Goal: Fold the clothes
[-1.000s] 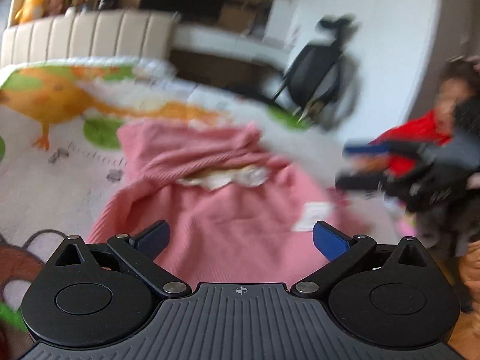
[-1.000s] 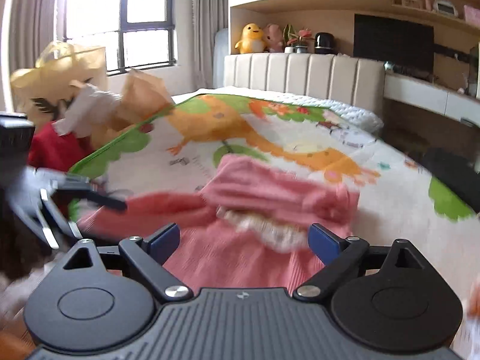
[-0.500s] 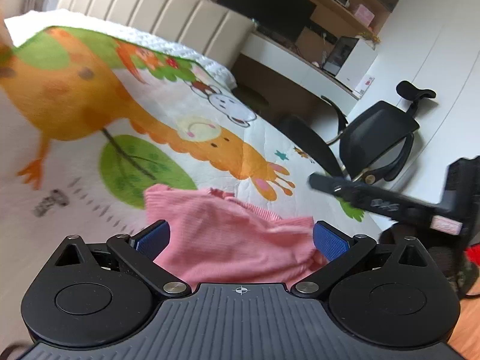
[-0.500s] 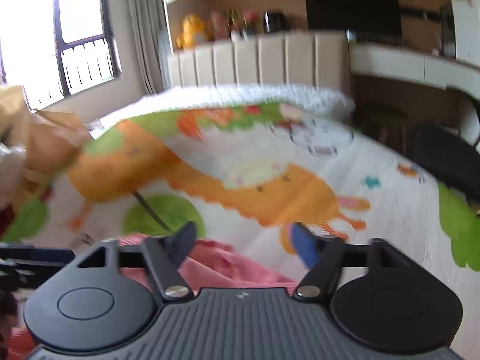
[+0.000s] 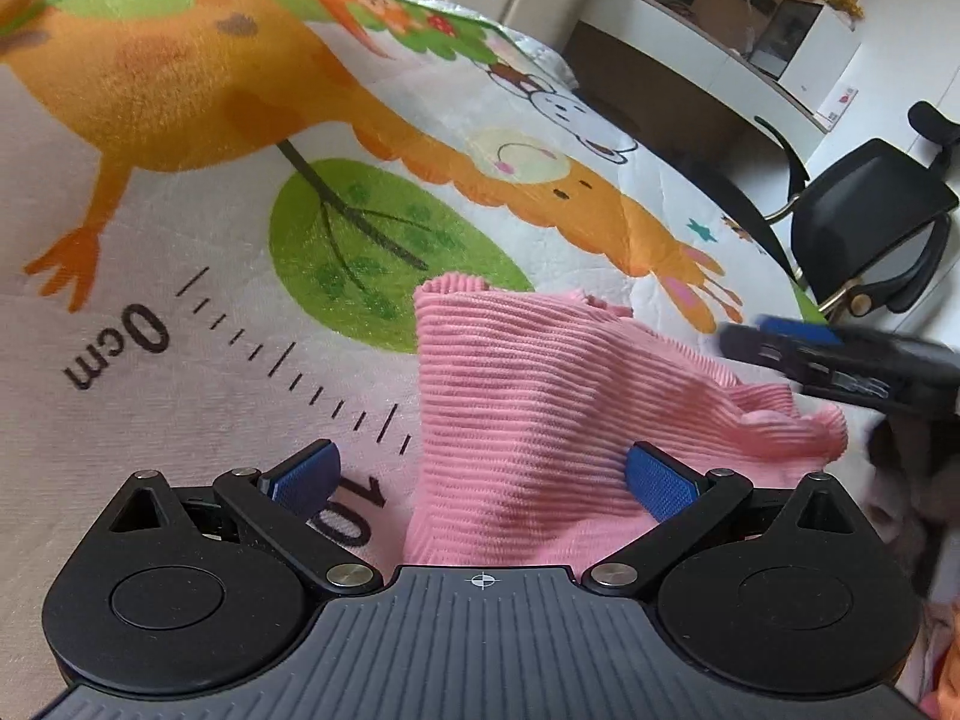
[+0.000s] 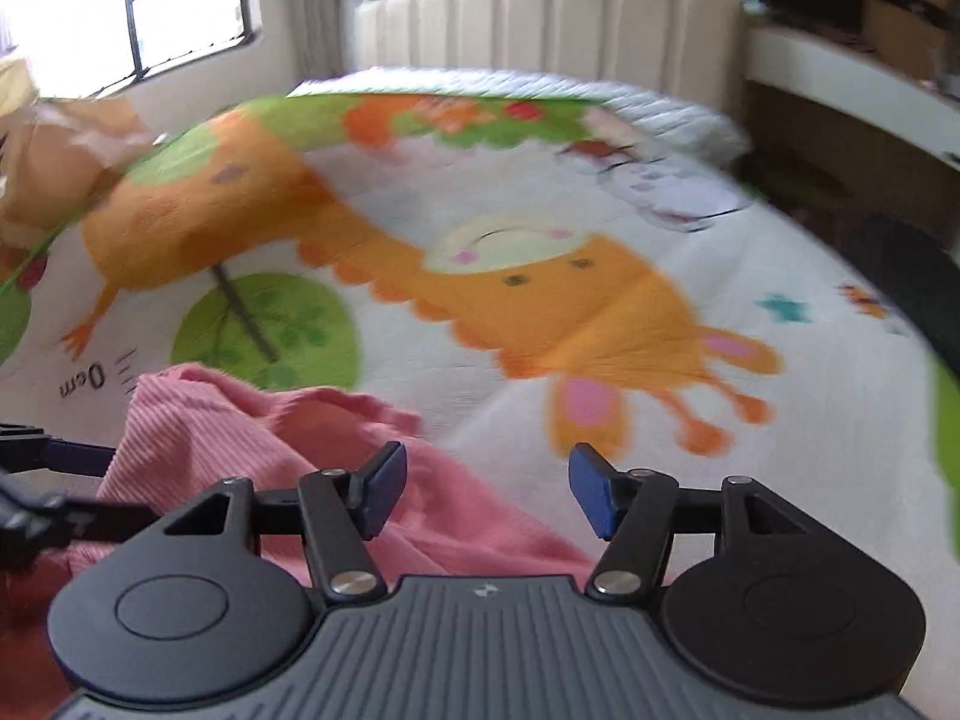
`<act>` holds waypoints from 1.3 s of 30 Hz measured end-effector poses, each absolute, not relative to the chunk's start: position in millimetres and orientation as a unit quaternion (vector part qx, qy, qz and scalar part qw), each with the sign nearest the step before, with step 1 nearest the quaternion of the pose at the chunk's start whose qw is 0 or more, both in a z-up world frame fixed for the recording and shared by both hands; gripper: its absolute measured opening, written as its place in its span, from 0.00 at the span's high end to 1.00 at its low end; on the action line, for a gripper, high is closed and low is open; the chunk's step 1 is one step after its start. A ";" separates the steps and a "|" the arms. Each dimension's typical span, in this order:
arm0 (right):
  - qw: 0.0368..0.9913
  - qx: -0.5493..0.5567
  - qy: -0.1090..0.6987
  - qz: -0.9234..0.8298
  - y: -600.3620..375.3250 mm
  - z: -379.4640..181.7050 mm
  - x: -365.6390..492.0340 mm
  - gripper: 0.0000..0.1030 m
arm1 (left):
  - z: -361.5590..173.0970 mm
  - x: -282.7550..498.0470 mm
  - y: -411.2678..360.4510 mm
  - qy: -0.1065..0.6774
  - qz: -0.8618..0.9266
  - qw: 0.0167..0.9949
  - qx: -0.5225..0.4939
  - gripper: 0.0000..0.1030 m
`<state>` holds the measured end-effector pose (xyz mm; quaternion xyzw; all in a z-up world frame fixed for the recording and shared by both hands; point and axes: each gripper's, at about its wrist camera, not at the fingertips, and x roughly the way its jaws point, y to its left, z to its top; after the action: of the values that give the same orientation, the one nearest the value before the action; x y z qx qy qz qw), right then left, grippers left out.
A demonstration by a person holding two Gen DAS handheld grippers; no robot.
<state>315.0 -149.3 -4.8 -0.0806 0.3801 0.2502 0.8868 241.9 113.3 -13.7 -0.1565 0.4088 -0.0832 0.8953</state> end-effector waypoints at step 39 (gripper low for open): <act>0.917 0.101 0.309 0.233 -259.5 13.6 95.2 0.30 | -9.7 122.0 153.8 0.367 -0.172 0.852 -0.332 0.01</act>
<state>95.2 -259.5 13.6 0.1013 0.3092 0.2327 0.9165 122.0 153.8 -9.7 -0.3316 0.3666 -0.1723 0.8521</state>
